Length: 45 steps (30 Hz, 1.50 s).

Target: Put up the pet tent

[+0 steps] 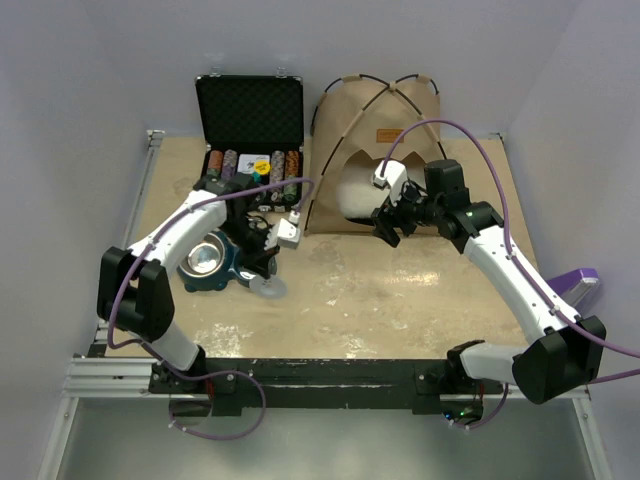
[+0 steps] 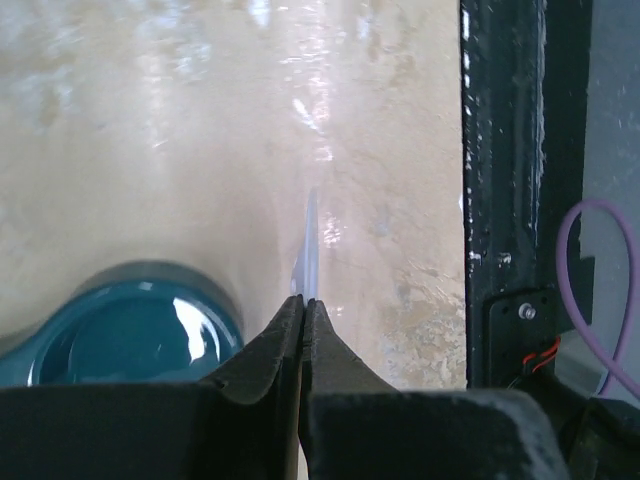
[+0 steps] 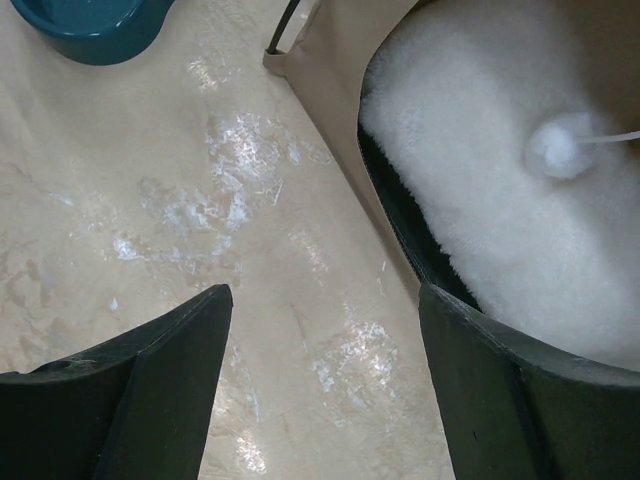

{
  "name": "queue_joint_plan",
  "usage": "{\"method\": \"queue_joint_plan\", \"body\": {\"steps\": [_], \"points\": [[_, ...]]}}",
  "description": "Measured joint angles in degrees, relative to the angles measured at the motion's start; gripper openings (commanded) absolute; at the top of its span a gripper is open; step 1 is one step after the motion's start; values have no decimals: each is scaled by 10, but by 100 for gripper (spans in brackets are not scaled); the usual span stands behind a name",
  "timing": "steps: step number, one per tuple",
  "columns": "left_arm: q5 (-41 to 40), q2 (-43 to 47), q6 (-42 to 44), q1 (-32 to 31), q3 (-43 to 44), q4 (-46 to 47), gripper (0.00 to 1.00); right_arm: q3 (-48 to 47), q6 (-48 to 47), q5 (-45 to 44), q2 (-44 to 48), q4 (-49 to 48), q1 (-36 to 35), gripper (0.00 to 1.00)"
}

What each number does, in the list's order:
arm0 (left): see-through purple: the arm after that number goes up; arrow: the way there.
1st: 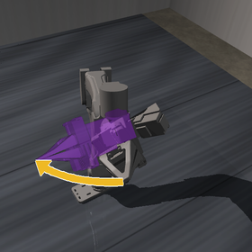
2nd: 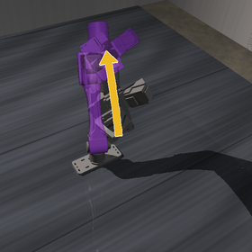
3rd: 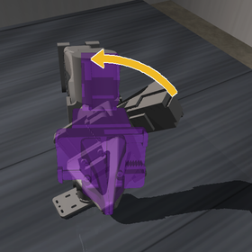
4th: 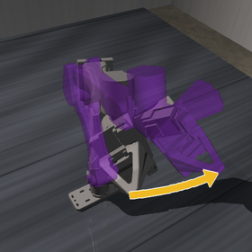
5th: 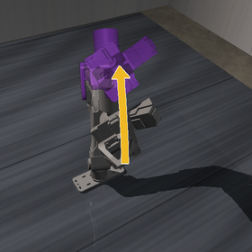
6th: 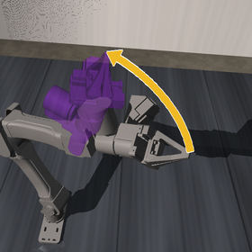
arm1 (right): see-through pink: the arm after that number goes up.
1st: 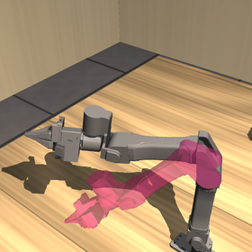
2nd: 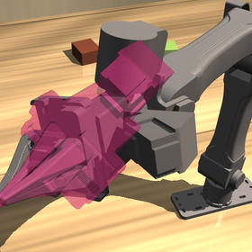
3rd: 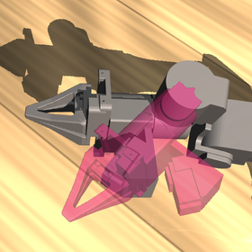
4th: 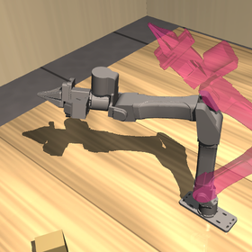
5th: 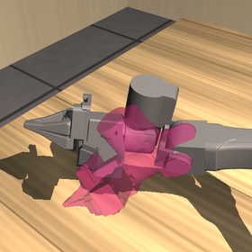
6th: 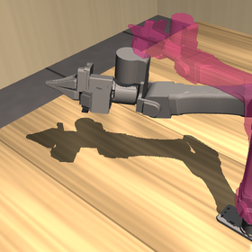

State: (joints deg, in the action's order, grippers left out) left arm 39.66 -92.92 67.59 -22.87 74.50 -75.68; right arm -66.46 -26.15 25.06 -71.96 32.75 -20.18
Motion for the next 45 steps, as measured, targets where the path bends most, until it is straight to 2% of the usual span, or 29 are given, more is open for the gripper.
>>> {"method": "queue_joint_plan", "body": {"steps": [5, 8, 14, 23, 40, 41, 43, 45], "points": [[18, 16, -70, 115, 33, 31, 0, 0, -4, 0, 0, 3, 0, 78], [0, 16, -103, 154, 39, 79, 0, 0, -4, 1, 0, 3, 0, 78], [-31, -10, -123, 151, 39, 117, 0, -6, -3, 5, -9, 5, 0, 78], [-47, -68, -121, 151, 39, 119, 0, -7, 0, 5, -10, 5, -1, 78], [-14, -91, -98, 139, 39, 117, 0, -11, 1, 5, -16, 7, -2, 79], [-13, -94, -95, 138, 39, 113, 6, -11, 2, 5, -16, 7, -2, 78], [-13, -99, -93, 137, 39, 102, 32, -11, 1, 5, -17, 7, -2, 79], [-26, -103, -85, 135, 38, 95, 42, -11, 2, 5, -17, 7, -2, 79]]}}
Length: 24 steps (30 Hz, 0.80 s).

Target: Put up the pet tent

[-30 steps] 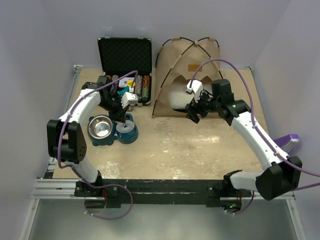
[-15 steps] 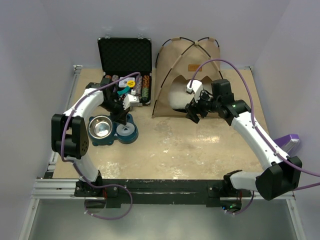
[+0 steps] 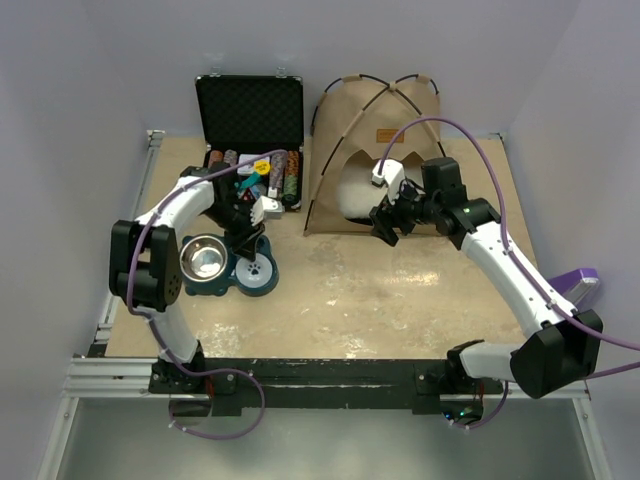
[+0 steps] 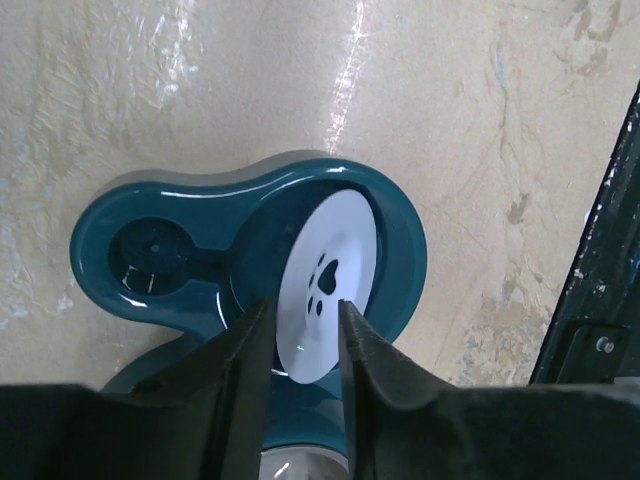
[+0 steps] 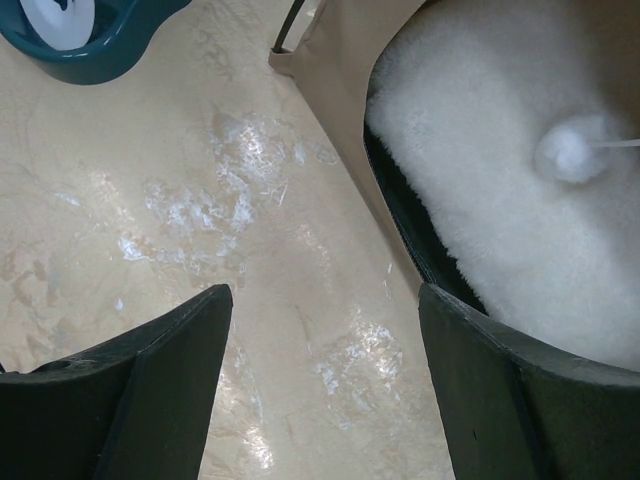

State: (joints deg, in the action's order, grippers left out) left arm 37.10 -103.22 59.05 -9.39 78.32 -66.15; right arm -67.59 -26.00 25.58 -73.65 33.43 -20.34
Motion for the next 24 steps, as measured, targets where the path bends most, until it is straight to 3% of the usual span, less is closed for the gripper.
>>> {"method": "queue_joint_plan", "body": {"steps": [5, 13, 20, 24], "points": [[-40, 3, -2, 2, 0, 10, 50, 0, 0, 0, 0, 0, 0, 79], [-73, 116, -35, 4, 6, 84, 43, 0, 0, 0, 2, 1, 0, 79], [-78, 221, -80, -7, -98, 179, 39, 0, 3, 2, 2, 0, 0, 79], [-118, 233, -102, -55, -185, 241, 38, 0, 3, 5, 2, 0, 0, 79]]}}
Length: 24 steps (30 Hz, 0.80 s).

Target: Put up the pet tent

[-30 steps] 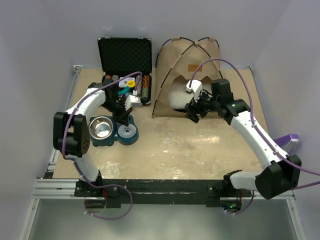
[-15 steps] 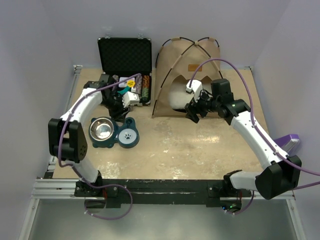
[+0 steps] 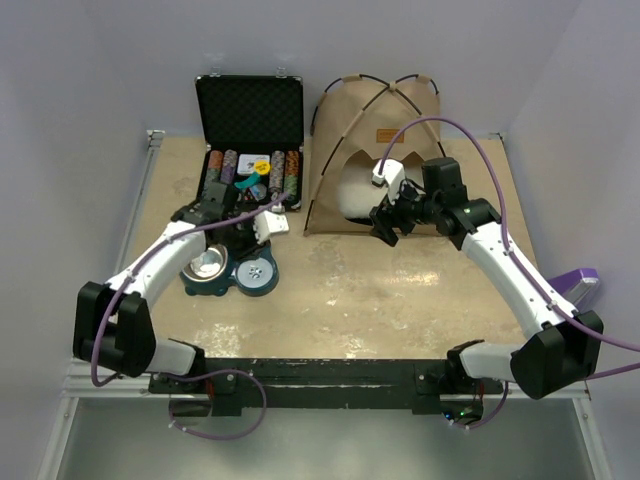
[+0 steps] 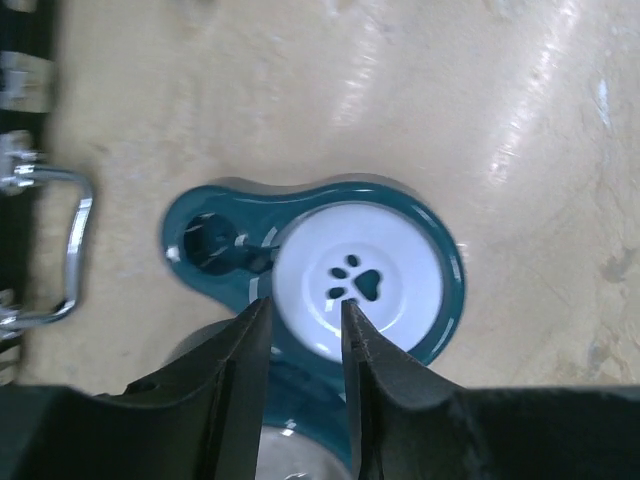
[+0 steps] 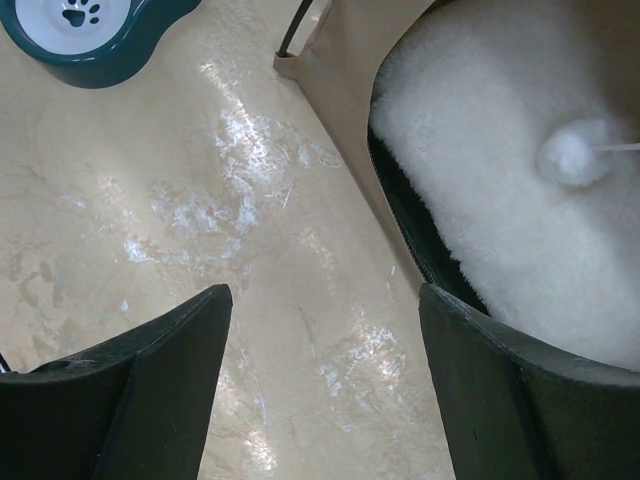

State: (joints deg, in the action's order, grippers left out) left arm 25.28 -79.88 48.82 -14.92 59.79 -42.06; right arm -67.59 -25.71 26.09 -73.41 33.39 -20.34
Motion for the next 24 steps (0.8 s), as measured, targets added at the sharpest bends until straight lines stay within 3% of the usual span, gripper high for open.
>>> {"method": "queue_joint_plan", "body": {"steps": [4, 15, 20, 24], "points": [[-31, 0, -8, -40, -71, 28, 39, 0, 0, 0, 0, 0, 0, 80], [-96, -30, 5, -40, -141, 111, 46, 7, 1, -1, 19, -5, 0, 81], [-99, -40, 2, -40, -131, 120, 57, 9, 2, -6, 20, -8, 0, 84], [-86, -26, -12, -40, -96, 73, 67, 9, 3, -15, 34, -8, 0, 86]]}}
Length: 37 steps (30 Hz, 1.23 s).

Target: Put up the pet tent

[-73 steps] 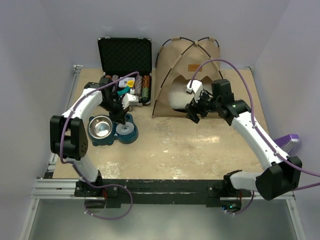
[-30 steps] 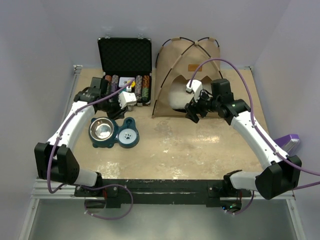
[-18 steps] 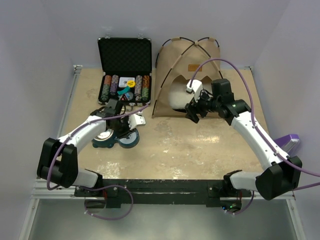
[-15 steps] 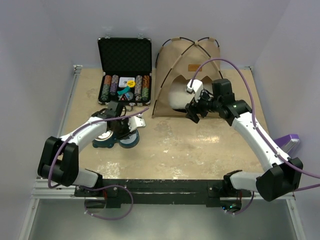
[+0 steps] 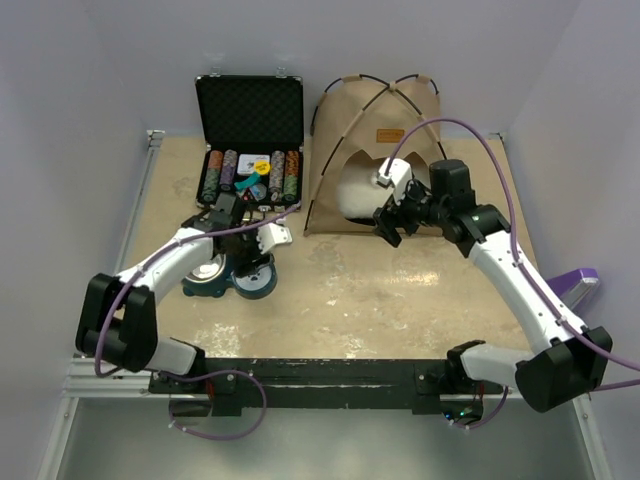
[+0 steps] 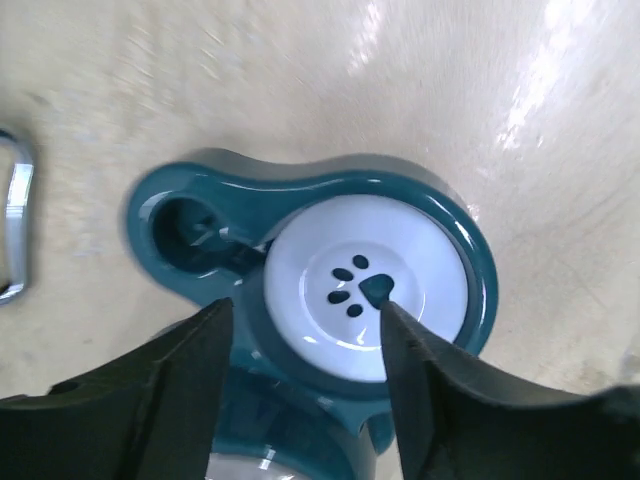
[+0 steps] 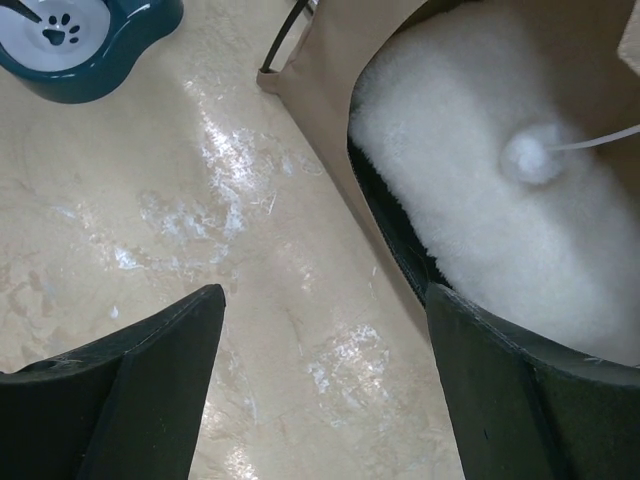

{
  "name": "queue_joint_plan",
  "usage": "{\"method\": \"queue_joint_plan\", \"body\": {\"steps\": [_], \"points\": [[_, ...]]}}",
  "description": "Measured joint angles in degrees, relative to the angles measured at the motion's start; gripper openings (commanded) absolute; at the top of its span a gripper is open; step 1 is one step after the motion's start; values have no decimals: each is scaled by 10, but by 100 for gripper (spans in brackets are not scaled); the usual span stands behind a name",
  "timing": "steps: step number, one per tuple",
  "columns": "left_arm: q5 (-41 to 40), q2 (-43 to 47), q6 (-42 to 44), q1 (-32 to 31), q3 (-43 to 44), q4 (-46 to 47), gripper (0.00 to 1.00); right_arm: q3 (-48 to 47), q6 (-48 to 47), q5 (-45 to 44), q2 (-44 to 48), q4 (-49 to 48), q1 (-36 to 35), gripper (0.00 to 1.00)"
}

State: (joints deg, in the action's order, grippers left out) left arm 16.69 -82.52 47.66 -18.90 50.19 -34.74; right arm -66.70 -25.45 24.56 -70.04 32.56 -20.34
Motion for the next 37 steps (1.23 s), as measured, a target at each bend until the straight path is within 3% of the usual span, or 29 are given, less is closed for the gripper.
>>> {"method": "queue_joint_plan", "body": {"steps": [4, 5, 6, 11, 22, 28, 37], "points": [[28, 65, -34, 15, 67, -40, 72, 0, 4, -10, 28, 0, 0, 90], [36, 84, -42, 28, 82, -44, 79, 0, 5, -11, 35, -1, 0, 91], [43, 101, -49, 46, 96, -51, 99, 0, 6, -13, 41, -1, 0, 92], [60, 142, -105, 119, 149, -83, 100, -9, 23, -35, 60, -6, 0, 99], [70, 208, -308, 145, 222, -91, 100, -8, 145, -178, 195, -80, 29, 98], [6, 253, -369, 152, 138, -82, 100, 31, 212, -241, 238, -106, 77, 98], [-74, 310, -401, 163, 42, -78, 100, 81, 219, -255, 263, -96, 81, 99]]}}
